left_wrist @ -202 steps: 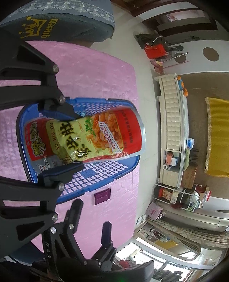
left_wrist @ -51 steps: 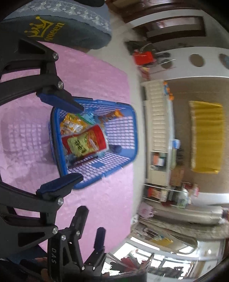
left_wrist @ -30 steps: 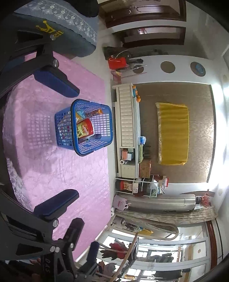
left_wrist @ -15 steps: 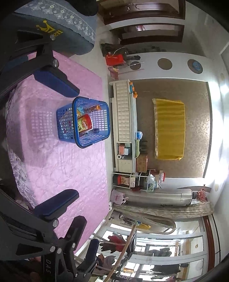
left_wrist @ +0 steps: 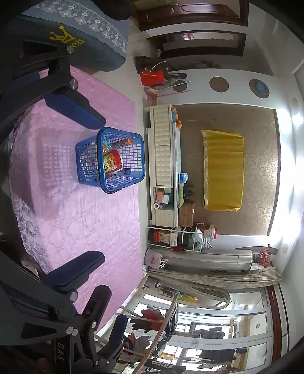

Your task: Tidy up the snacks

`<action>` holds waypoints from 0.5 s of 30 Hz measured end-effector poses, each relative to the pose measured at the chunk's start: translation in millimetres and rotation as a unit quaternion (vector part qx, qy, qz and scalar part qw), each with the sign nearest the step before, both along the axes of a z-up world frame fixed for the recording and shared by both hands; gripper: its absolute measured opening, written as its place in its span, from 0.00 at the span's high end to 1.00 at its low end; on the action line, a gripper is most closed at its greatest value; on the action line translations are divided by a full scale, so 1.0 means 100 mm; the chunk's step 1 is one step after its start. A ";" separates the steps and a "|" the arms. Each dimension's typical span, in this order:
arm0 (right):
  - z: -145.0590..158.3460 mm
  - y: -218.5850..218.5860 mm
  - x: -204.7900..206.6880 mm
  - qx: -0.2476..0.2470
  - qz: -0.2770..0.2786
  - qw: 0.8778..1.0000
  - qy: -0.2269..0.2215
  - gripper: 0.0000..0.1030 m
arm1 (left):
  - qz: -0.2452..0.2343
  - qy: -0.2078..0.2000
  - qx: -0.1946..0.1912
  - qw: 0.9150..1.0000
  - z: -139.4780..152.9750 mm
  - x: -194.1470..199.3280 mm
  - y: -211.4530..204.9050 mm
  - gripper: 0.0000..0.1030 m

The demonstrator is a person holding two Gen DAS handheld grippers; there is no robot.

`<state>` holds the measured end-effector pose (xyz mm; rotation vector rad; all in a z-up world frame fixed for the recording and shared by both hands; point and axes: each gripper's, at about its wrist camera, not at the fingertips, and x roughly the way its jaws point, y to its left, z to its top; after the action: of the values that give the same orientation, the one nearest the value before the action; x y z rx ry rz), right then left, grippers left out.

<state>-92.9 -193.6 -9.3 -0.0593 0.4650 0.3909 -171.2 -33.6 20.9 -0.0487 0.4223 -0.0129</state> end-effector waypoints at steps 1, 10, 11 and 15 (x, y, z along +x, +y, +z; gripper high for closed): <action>0.00 0.00 0.00 0.000 0.000 1.000 -0.001 0.00 | 0.000 0.000 0.001 1.000 0.00 -0.01 -0.01 0.00; 0.00 0.00 -0.01 0.000 0.000 1.000 0.002 0.00 | 0.003 0.000 0.004 1.000 -0.03 -0.02 0.01 0.00; 0.00 0.00 -0.02 -0.001 -0.001 1.000 0.002 0.00 | 0.001 0.000 0.004 1.000 -0.03 -0.02 0.01 0.00; -0.01 0.01 -0.03 -0.001 -0.002 1.000 0.001 0.00 | -0.001 0.001 0.005 1.000 -0.02 -0.03 0.01 0.00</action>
<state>-95.8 -192.5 -9.9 -0.0592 0.4675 0.3863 -174.0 -32.2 18.7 -0.0383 0.4234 -0.0133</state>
